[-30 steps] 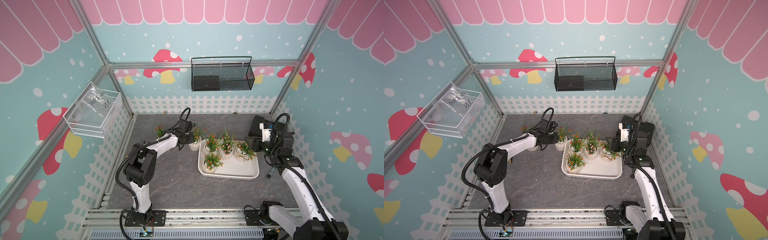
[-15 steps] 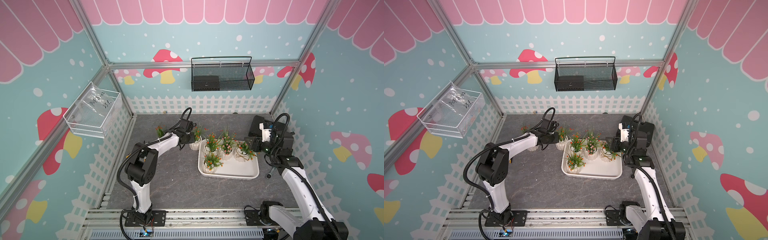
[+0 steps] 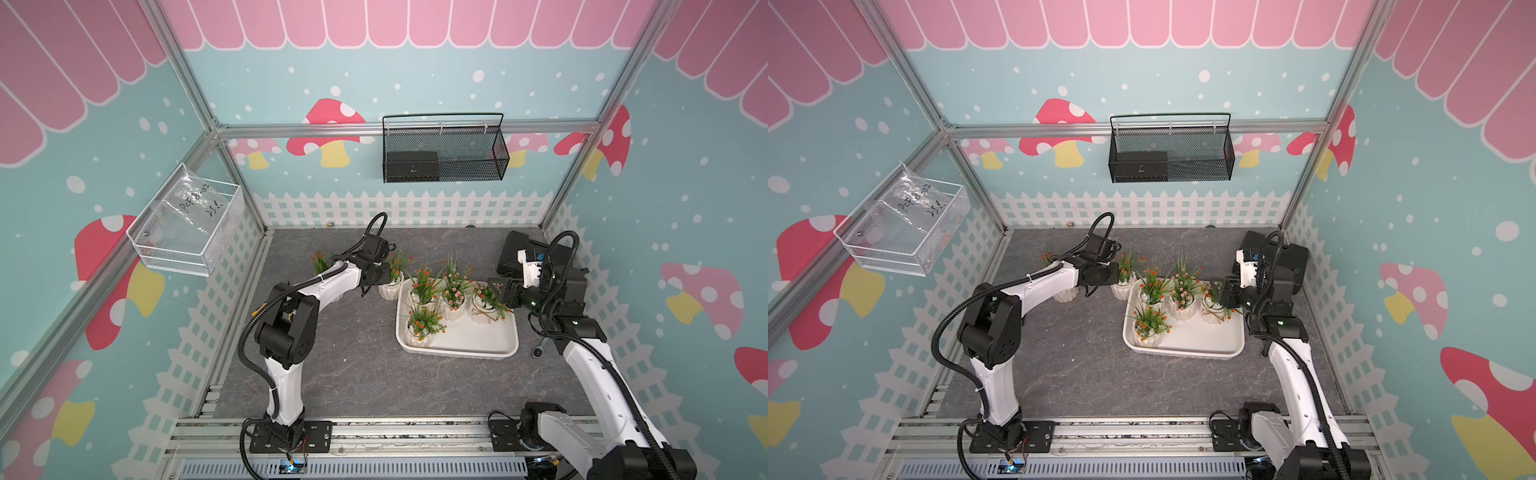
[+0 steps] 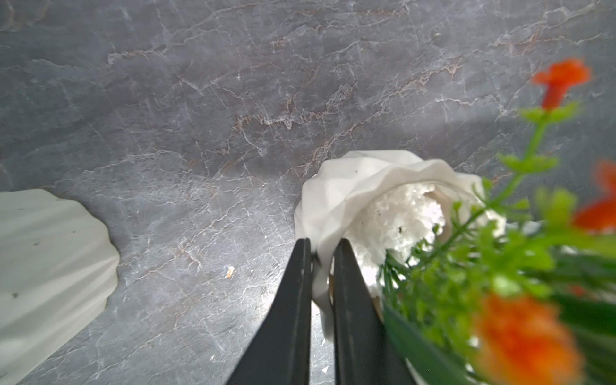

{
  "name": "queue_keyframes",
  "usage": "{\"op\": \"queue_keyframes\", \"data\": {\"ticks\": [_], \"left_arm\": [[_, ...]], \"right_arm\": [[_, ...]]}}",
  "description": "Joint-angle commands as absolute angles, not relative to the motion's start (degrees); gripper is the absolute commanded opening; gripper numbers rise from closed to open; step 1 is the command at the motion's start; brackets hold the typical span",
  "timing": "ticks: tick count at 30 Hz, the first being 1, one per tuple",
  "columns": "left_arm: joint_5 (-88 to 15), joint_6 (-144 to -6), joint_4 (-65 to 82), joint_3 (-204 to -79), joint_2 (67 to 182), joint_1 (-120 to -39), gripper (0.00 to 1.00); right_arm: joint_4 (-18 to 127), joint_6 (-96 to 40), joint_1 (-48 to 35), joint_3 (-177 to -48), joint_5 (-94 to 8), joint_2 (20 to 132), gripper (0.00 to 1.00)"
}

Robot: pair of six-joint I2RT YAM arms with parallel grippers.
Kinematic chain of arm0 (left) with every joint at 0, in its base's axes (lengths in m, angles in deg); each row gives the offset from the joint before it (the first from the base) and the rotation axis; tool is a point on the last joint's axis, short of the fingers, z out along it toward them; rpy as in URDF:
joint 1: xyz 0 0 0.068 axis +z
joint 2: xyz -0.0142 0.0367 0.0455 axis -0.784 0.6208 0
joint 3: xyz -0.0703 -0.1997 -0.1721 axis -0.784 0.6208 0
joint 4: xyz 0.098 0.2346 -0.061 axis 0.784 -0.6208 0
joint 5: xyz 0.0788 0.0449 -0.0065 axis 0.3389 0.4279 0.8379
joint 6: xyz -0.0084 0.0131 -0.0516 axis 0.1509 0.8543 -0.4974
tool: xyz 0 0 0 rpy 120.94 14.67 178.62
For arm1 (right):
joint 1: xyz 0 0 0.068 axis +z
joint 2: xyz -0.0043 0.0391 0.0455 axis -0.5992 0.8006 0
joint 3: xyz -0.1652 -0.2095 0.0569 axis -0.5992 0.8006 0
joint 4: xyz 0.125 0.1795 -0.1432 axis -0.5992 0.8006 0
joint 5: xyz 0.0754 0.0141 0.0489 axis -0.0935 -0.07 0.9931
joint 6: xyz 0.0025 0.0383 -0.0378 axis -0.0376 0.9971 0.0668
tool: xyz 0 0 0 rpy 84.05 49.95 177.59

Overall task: Put the potted gypsophila into the storage box
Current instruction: Pick up the baby's breath potted plant from the center of the board.

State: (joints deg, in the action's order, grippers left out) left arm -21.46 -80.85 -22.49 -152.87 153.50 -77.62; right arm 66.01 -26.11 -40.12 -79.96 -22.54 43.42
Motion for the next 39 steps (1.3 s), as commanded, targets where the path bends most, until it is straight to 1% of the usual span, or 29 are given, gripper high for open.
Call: {"op": "queue_keyframes", "data": {"ticks": [1,9,16,24,32,36,39], "left_arm": [[-21.5,-79.9,-25.7,-152.5,150.7,-78.2,0.0],[-23.7,-80.3,-25.0,-151.1,144.5,-77.8,0.0],[-24.0,-80.7,-25.2,-148.7,136.2,-77.7,0.0],[-24.9,-79.6,-29.0,-145.5,125.5,-77.7,0.0],[-31.5,-75.9,-31.6,-144.1,114.8,-78.2,0.0],[-35.1,-74.7,-33.3,-144.5,112.4,-79.0,0.0],[-36.5,-72.5,-35.2,-146.7,112.0,-81.3,0.0]], "right_arm": [[64.6,-26.9,-39.9,-79.4,-21.8,41.6,0.55],[64.9,-26.5,-40.0,-79.1,-22.4,41.3,0.56],[64.8,-26.4,-39.9,-79.0,-22.1,42.4,0.57],[64.5,-25.6,-39.9,-78.5,-20.3,42.7,0.57],[67.5,-24.4,-39.9,-78.1,-18.9,40.2,0.62],[71.5,-24.9,-40.0,-78.8,-20.3,38.2,0.64],[72.3,-23.7,-40.0,-78.2,-20.5,36.5,0.65]]}}
